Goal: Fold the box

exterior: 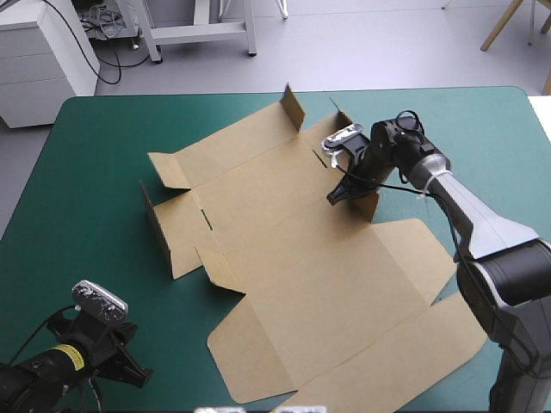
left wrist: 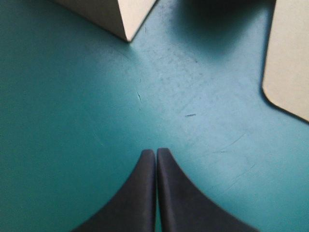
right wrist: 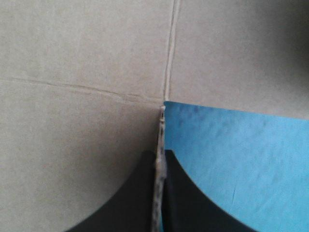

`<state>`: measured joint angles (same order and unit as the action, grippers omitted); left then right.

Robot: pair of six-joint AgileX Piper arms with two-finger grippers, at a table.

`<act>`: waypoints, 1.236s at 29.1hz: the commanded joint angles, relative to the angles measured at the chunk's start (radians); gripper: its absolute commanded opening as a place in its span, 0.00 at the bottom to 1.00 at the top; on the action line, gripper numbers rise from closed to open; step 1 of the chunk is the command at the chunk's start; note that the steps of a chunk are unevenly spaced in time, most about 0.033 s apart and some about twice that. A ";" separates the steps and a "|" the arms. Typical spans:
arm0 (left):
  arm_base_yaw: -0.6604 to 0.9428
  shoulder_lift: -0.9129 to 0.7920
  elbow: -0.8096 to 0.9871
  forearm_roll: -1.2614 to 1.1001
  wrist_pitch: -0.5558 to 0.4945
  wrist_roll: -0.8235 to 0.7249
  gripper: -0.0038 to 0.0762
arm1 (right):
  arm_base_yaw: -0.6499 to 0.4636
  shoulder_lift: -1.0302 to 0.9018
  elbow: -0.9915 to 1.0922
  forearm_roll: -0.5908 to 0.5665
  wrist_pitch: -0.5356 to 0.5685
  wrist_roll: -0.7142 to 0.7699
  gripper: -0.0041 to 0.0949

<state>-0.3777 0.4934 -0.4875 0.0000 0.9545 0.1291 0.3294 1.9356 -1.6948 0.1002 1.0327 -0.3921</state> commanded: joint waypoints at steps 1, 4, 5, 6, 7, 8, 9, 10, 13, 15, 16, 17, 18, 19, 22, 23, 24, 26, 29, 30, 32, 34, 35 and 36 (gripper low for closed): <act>-0.006 0.002 -0.092 -0.022 -0.060 -0.007 0.04 | -0.006 0.031 -0.169 0.074 -0.020 -0.200 0.02; -0.006 0.002 -0.180 -0.022 -0.064 -0.007 0.04 | 0.003 0.109 -0.297 0.121 0.011 -0.373 0.02; -0.006 0.002 -0.224 -0.022 -0.064 -0.007 0.04 | 0.018 0.152 -0.369 0.124 0.029 -0.449 0.02; -0.006 0.002 -0.248 -0.022 -0.064 -0.007 0.04 | 0.027 0.174 -0.395 0.124 0.040 -0.491 0.02; -0.006 0.002 -0.264 -0.022 -0.064 -0.007 0.04 | 0.039 0.196 -0.425 0.124 0.049 -0.532 0.02; -0.006 0.002 -0.282 -0.022 -0.064 -0.007 0.04 | 0.053 0.215 -0.452 0.124 0.057 -0.570 0.02; -0.006 0.002 -0.296 -0.022 -0.064 -0.007 0.04 | 0.064 0.229 -0.473 0.121 0.062 -0.597 0.02; -0.006 0.002 -0.305 -0.022 -0.064 -0.007 0.04 | 0.080 0.244 -0.497 0.121 0.064 -0.622 0.02; -0.006 0.002 -0.314 -0.022 -0.064 -0.007 0.04 | 0.128 0.266 -0.542 0.145 0.052 -0.687 0.02; -0.006 0.002 -0.314 -0.027 -0.064 -0.007 0.04 | 0.159 0.266 -0.542 0.172 0.043 -0.734 0.02; -0.006 0.002 -0.314 -0.028 -0.064 -0.007 0.04 | 0.177 0.266 -0.547 0.181 0.047 -0.761 0.02; -0.006 0.002 -0.314 -0.028 -0.064 -0.007 0.04 | 0.197 0.266 -0.549 0.178 0.051 -0.782 0.02; -0.006 0.002 -0.314 -0.028 -0.064 -0.007 0.04 | 0.212 0.266 -0.549 0.174 0.051 -0.787 0.02; -0.006 0.002 -0.314 -0.028 -0.064 -0.007 0.04 | 0.234 0.266 -0.549 0.169 0.054 -0.787 0.02; -0.006 0.002 -0.314 -0.022 -0.064 -0.007 0.04 | 0.272 0.266 -0.549 0.164 0.065 -0.792 0.02; -0.006 0.002 -0.314 -0.022 -0.064 -0.007 0.04 | 0.282 0.266 -0.549 0.161 0.069 -0.798 0.02; -0.006 0.002 -0.314 -0.022 -0.064 -0.007 0.04 | 0.288 0.266 -0.549 0.158 0.074 -0.809 0.02; -0.006 0.002 -0.314 -0.022 -0.064 -0.007 0.04 | 0.294 0.266 -0.549 0.160 0.076 -0.809 0.02; -0.006 0.002 -0.314 -0.022 -0.064 -0.007 0.04 | 0.296 0.266 -0.549 0.154 0.091 -0.740 0.02; -0.006 0.002 -0.314 -0.022 -0.064 -0.007 0.04 | 0.296 0.266 -0.549 0.138 0.099 -0.713 0.02; -0.006 0.002 -0.314 -0.022 -0.064 -0.007 0.04 | 0.296 0.266 -0.549 0.106 0.118 -0.686 0.02; -0.006 0.002 -0.314 -0.022 -0.064 -0.007 0.04 | 0.296 0.266 -0.549 0.104 0.134 -0.684 0.02; -0.006 0.002 -0.314 -0.022 -0.064 -0.007 0.04 | 0.296 0.266 -0.549 0.104 0.139 -0.684 0.02; -0.006 0.002 -0.314 -0.022 -0.063 -0.007 0.04 | 0.296 0.266 -0.549 0.109 0.141 -0.676 0.02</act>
<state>-0.3777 0.4884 -0.7708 -0.0162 0.9484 0.1287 0.6291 2.2754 -2.2082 0.1845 1.1788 -1.0888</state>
